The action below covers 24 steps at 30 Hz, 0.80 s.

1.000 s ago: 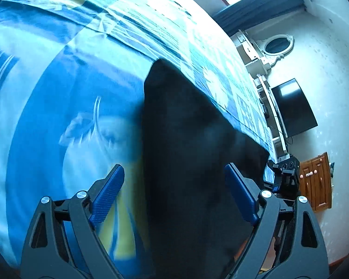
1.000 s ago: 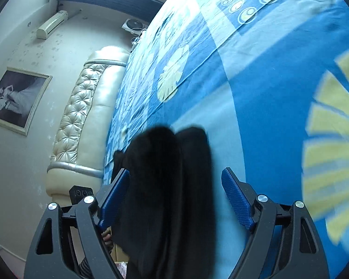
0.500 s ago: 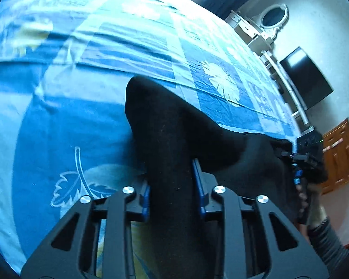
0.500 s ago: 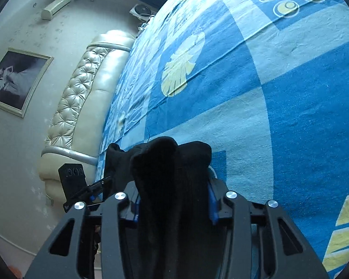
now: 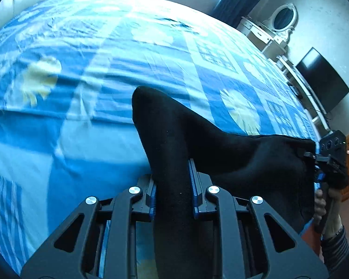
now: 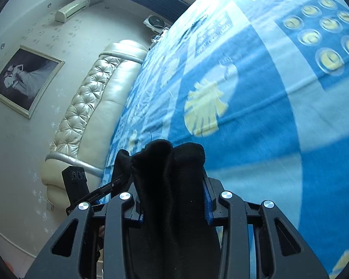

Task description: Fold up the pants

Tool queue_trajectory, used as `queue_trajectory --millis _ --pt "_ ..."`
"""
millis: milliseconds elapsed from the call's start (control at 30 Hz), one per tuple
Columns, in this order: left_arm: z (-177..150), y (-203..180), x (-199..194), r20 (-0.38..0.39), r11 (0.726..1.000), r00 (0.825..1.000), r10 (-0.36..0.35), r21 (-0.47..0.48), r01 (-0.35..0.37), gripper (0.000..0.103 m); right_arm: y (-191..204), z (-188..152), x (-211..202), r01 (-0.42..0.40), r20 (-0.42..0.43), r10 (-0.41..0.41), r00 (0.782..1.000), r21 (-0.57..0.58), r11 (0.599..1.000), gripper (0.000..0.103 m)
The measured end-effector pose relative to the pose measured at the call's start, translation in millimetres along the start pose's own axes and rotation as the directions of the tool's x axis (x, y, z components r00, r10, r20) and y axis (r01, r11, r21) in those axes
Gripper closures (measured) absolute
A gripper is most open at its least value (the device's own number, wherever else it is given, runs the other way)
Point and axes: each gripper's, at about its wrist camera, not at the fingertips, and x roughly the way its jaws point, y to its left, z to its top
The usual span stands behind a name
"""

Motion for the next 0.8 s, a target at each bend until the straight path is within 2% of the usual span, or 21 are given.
queue_trajectory --millis 100,200,300,800 --pt "11.3 4.7 10.0 -0.012 0.999 0.999 0.04 0.005 -0.04 0.081 -3.4 8.2 11.0 0.009 0.003 -0.009 1.0 0.015 1.0 0.066" --pt "11.2 10.2 22.2 -0.04 0.998 0.997 0.06 0.0 -0.06 0.08 -24.1 9.8 25.0 0.054 -0.02 -0.053 0.998 0.07 0.996 0.066" --pt "6.7 12.1 27.7 -0.035 0.998 0.997 0.064 0.003 -0.064 0.077 -45.0 9.6 31.0 0.023 -0.022 -0.02 1.0 0.137 0.99 0.067" --pt "3.4 15.7 31.2 -0.025 0.998 0.998 0.057 -0.003 -0.057 0.074 -46.7 7.8 27.6 0.01 -0.019 -0.007 1.0 0.134 0.991 0.068"
